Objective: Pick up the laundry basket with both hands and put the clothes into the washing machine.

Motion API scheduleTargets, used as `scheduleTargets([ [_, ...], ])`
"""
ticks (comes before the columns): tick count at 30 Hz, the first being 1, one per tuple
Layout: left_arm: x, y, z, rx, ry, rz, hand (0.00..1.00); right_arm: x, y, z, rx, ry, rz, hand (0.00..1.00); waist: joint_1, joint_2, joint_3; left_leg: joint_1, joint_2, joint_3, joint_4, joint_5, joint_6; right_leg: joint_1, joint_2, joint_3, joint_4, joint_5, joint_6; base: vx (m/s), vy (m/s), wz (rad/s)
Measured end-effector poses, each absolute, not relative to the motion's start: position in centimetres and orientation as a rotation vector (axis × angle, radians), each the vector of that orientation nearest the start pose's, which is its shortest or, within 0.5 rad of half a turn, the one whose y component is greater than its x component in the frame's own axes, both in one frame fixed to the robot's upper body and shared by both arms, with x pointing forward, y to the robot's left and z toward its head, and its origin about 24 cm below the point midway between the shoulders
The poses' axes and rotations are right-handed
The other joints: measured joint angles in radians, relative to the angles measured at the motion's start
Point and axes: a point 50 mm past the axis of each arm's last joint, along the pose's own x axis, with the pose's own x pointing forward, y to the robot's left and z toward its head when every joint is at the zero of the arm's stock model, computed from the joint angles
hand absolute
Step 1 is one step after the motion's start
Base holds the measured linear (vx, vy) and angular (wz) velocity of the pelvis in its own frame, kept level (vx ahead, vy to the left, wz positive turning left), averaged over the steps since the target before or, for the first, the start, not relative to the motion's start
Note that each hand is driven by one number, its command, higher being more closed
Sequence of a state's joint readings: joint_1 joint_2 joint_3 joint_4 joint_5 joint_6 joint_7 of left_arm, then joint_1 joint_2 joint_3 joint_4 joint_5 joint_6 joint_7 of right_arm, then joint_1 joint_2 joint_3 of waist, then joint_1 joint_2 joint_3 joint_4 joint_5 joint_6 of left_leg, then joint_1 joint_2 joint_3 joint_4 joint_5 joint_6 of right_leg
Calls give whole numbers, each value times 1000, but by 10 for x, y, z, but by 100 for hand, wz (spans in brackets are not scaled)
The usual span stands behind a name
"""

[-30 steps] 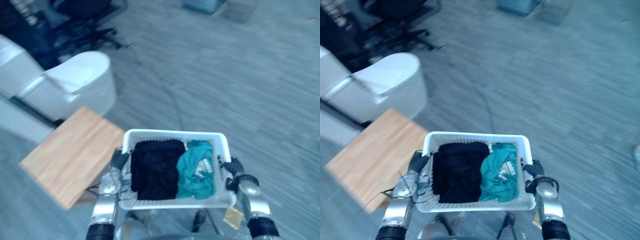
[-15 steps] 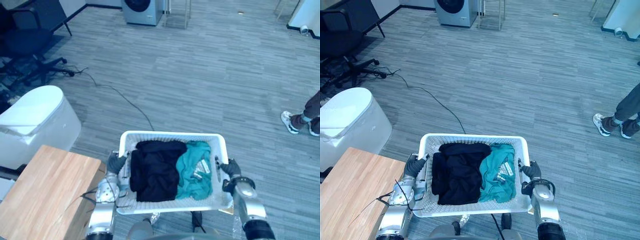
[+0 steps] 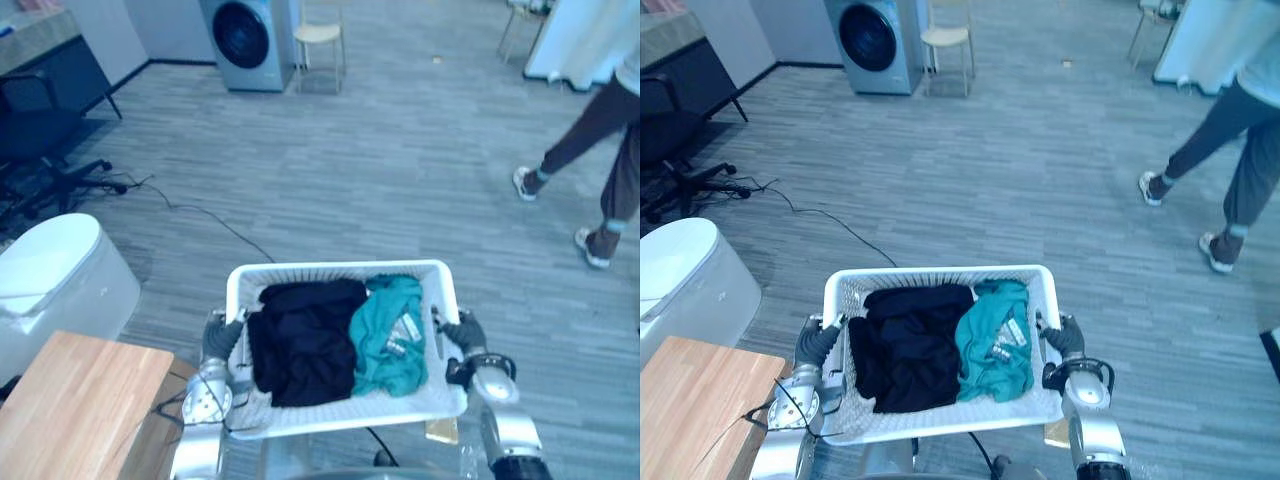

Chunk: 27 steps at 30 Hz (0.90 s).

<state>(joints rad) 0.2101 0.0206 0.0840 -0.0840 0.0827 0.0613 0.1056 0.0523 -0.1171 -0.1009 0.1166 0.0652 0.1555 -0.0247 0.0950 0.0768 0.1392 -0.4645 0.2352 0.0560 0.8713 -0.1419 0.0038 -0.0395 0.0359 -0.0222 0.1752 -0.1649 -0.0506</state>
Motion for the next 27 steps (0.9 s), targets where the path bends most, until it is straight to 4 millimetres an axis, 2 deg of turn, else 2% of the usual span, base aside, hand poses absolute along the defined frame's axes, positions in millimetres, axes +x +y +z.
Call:
scheduleTargets([
  [1,205,191,10,110,180,254,100,235,-205,-5,-49,304,-153,100,1,-2,1,7,-44,-2,-276,15,-23,2,-7,16,-2,-12,0,279,51,-28],
  [2,205,191,9,101,184,263,100,238,-205,-3,-55,299,-151,100,3,-1,1,10,-59,-5,-443,40,-61,3,-7,25,9,-37,4,386,94,-35],
  [3,204,191,9,97,185,268,100,241,-205,-3,-64,298,-149,100,4,-3,1,10,-67,-6,-538,54,-84,3,-7,32,31,-68,14,368,107,-26],
  [4,204,191,9,93,186,271,100,242,-205,-2,-71,296,-148,100,7,-4,2,11,-69,-4,-576,59,-91,3,-8,39,53,-93,19,424,155,-35],
  [5,203,192,8,94,190,278,100,243,-203,-3,-74,297,-145,100,16,-18,2,24,-89,2,-550,94,-80,8,-27,61,109,-154,33,496,207,-40],
  [6,200,195,5,102,204,281,100,239,-200,-8,-66,318,-145,100,22,-66,-10,45,-134,20,-517,103,-62,30,-67,75,146,-199,61,545,178,-41],
  [7,198,195,4,103,212,280,100,237,-198,-11,-59,329,-145,100,25,-92,-20,55,-145,33,-504,102,-46,15,-83,81,207,-208,71,586,155,-23],
  [8,198,196,1,112,229,280,100,236,-195,-16,-60,343,-140,100,25,-111,-23,61,-162,45,-439,46,7,-62,-111,75,424,-189,128,589,144,-8],
  [9,197,198,-1,136,245,267,100,234,-193,-23,-57,375,-143,100,19,-121,-18,106,-176,59,-407,-7,27,-127,-141,63,628,-102,255,572,183,2],
  [10,196,197,-2,143,253,261,100,232,-192,-28,-49,395,-147,100,13,-126,-17,140,-188,57,-406,-32,36,-153,-159,50,711,-36,272,587,188,10],
  [11,194,201,-3,166,270,258,100,230,-190,-35,-38,426,-146,100,-5,-123,-15,214,-197,58,-414,-75,54,-185,-193,18,846,16,216,731,196,-4],
  [12,193,203,-3,174,275,263,100,229,-187,-36,-36,430,-142,100,-7,-104,-4,298,-191,58,-427,-120,59,-216,-195,-20,915,-25,147,727,186,-12],
  [13,194,203,-2,179,273,264,100,229,-186,-36,-38,428,-141,100,-9,-91,1,339,-185,58,-440,-140,61,-232,-194,-44,920,-42,120,703,163,-24],
  [14,194,204,0,185,263,263,100,230,-186,-34,-37,420,-140,100,-19,-75,-1,410,-176,57,-472,-170,61,-274,-194,-99,874,-73,76,450,78,-8],
  [15,195,204,2,186,256,262,100,230,-185,-33,-37,414,-140,100,-27,-67,-5,440,-169,57,-489,-182,59,-299,-193,-128,822,-81,67,573,59,11],
  [16,198,203,5,186,234,257,100,231,-186,-27,-41,386,-145,100,-37,-62,-9,491,-164,51,-516,-202,47,-349,-192,-166,683,-78,65,604,13,32],
  [17,203,201,9,184,216,250,100,232,-189,-21,-44,360,-151,100,-54,-64,-10,530,-159,42,-536,-225,36,-383,-188,-185,477,-51,79,619,-7,40],
  [18,205,200,10,185,206,245,100,232,-189,-20,-45,354,-153,100,-59,-63,-10,555,-155,33,-545,-237,25,-389,-182,-190,342,-15,89,682,-47,50],
  [19,208,199,12,191,200,235,100,231,-190,-21,-46,359,-157,100,-67,-71,-14,610,-153,21,-578,-252,4,-385,-173,-189,102,66,124,732,-106,60],
  [20,208,201,10,201,210,235,100,229,-191,-22,-52,365,-158,100,-80,-93,-24,669,-148,2,-593,-275,-35,-390,-172,-184,20,110,138,933,-190,68],
  [21,206,201,6,205,228,235,100,224,-190,-26,-50,384,-156,100,-81,-93,-30,713,-144,-23,-579,-287,-56,-389,-162,-171,42,152,90,813,-199,67],
  [22,203,198,0,197,252,235,100,219,-191,-30,-51,403,-161,100,-84,-80,-50,722,-112,-50,-522,-293,-64,-385,-140,-167,107,228,47,857,-236,51],
  [23,201,196,-4,192,270,237,100,216,-195,-32,-66,413,-164,100,-83,-56,-65,697,-76,-68,-411,-277,-81,-383,-113,-172,164,259,43,850,-218,22],
  [24,199,192,-6,164,280,244,100,218,-198,-29,-85,403,-156,100,-72,4,-63,630,-12,-81,-214,-202,-82,-363,-70,-203,227,214,34,824,-211,-5],
  [25,198,191,-7,153,285,251,100,220,-199,-27,-96,399,-150,100,-72,25,-63,585,13,-79,-105,-119,-78,-348,-48,-212,244,184,23,784,-186,-27],
  [26,197,192,-9,139,294,267,100,221,-199,-26,-107,399,-140,100,-69,40,-66,493,50,-70,65,171,-81,-302,-22,-213,244,145,5,765,-185,-30],
  [27,197,194,-9,137,295,265,100,220,-199,-23,-109,389,-147,100,-58,48,-64,411,117,-28,225,258,-60,-215,5,-208,193,124,-7,754,-184,-34],
])
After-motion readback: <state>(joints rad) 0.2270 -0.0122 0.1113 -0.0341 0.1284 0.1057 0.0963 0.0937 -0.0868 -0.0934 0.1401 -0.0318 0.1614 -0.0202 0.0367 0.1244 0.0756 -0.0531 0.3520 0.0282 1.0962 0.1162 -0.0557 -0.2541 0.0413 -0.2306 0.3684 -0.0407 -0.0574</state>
